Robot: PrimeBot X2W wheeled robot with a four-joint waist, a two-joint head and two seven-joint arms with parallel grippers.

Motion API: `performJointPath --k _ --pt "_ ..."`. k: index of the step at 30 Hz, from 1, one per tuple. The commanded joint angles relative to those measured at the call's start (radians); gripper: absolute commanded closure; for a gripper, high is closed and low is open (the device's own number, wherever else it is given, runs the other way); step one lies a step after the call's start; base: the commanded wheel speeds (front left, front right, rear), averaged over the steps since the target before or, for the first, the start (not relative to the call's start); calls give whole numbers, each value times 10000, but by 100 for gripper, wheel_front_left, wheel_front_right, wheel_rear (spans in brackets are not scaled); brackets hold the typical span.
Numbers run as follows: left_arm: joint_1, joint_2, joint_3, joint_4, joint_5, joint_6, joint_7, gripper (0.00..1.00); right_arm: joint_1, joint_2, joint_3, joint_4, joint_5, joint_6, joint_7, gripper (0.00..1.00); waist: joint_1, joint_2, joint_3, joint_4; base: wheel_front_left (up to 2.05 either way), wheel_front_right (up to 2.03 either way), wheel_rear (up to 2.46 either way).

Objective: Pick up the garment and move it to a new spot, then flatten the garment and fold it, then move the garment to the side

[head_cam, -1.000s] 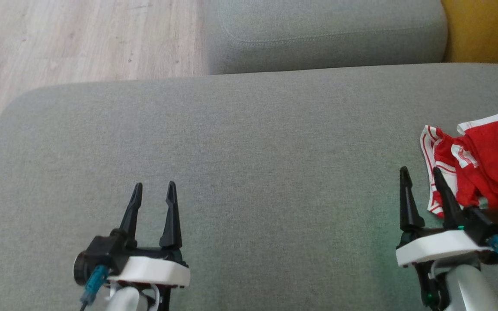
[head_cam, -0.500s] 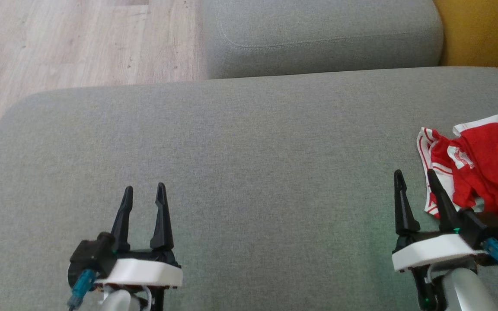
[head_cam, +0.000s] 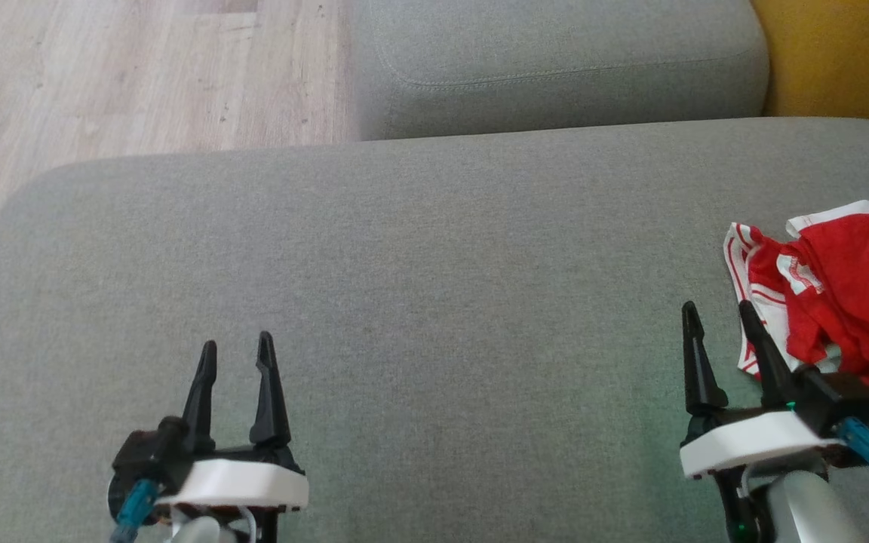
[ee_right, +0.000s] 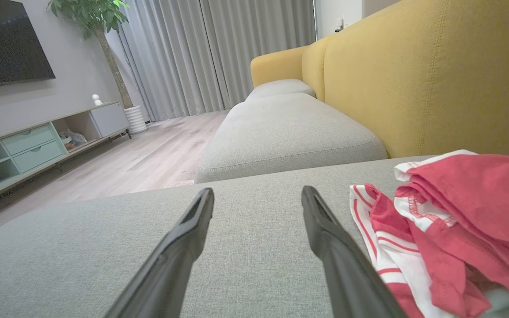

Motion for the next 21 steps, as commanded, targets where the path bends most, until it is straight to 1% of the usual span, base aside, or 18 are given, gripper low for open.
performJointPath --k 1,6,7,11,21 --pt "-273 37 368 -273 -85 110 -53 0 -221 -20 295 -284 -30 -7 -137 0 -1 -1 3 -12 0 0 0" --pt "-289 37 377 -149 -343 115 -53 0 -255 -20 337 -238 -5 -7 -137 0 -1 -1 15 -54 0 0 0" --pt "0 0 31 111 -345 83 1 100 -1 0 61 49 4 0 0 100 0 -1 15 -56 0 0 0" --pt "165 -7 20 608 -392 78 18 100 163 15 56 555 55 0 33 100 0 -1 17 -64 0 0 0" --pt "110 -4 247 545 -1246 -29 286 100 120 13 -53 457 1078 -1 295 100 0 -1 19 -81 0 0 0"
